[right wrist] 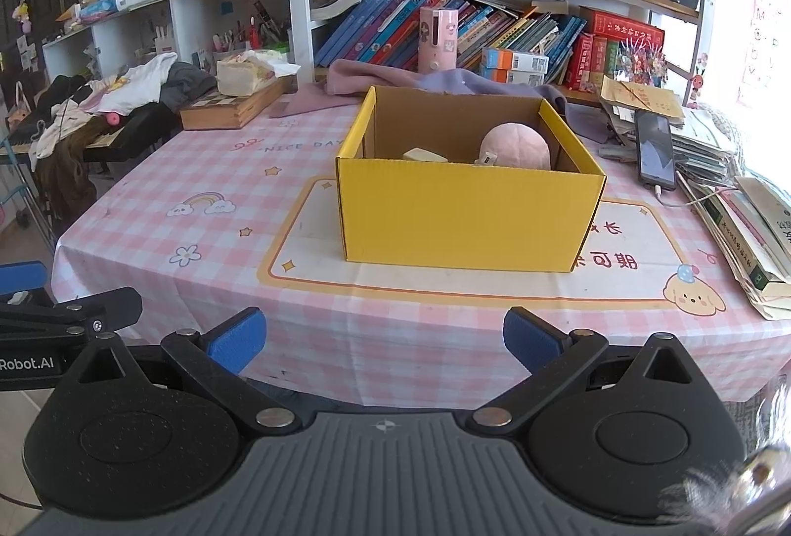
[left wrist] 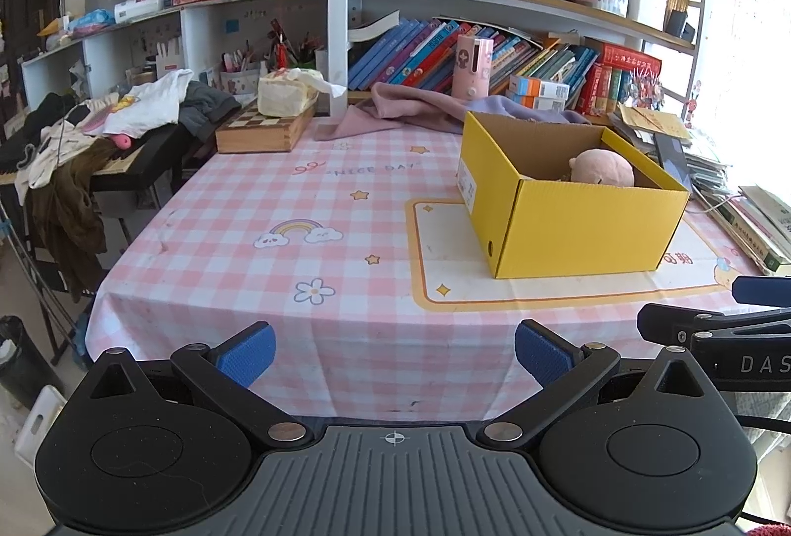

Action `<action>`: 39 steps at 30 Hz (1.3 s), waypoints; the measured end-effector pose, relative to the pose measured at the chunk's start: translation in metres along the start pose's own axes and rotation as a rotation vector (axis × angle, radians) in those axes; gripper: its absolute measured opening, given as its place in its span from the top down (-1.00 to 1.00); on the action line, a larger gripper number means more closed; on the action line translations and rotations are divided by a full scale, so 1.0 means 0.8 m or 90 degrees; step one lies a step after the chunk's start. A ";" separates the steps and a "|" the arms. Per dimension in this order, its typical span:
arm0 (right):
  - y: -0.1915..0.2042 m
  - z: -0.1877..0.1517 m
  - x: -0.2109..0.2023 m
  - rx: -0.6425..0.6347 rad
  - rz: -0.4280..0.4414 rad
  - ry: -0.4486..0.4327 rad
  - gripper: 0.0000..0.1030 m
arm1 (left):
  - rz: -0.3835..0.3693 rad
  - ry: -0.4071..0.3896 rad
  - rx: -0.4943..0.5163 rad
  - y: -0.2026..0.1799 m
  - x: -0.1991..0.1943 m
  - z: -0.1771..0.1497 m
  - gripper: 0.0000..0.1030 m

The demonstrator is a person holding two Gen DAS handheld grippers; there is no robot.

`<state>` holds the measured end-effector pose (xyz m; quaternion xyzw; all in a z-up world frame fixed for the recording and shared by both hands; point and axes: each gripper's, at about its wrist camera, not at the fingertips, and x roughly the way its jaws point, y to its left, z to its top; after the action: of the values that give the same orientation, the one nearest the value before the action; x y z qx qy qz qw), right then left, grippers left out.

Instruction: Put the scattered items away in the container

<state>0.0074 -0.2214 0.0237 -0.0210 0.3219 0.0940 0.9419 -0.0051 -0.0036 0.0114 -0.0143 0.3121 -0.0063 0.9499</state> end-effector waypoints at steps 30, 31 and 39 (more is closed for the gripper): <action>0.003 0.005 0.009 0.009 -0.013 0.000 -1.00 | -0.011 0.005 -0.007 0.017 0.009 0.000 -1.00; 0.004 0.005 0.009 0.009 -0.013 0.001 -1.00 | -0.011 0.006 -0.007 0.018 0.010 0.000 -1.00; 0.009 0.008 0.015 0.005 -0.006 0.006 -1.00 | -0.008 0.008 -0.007 0.021 0.013 0.000 -1.00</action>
<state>0.0192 -0.2121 0.0215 -0.0193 0.3266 0.0881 0.9409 0.0031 0.0130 0.0047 -0.0213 0.3181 -0.0110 0.9478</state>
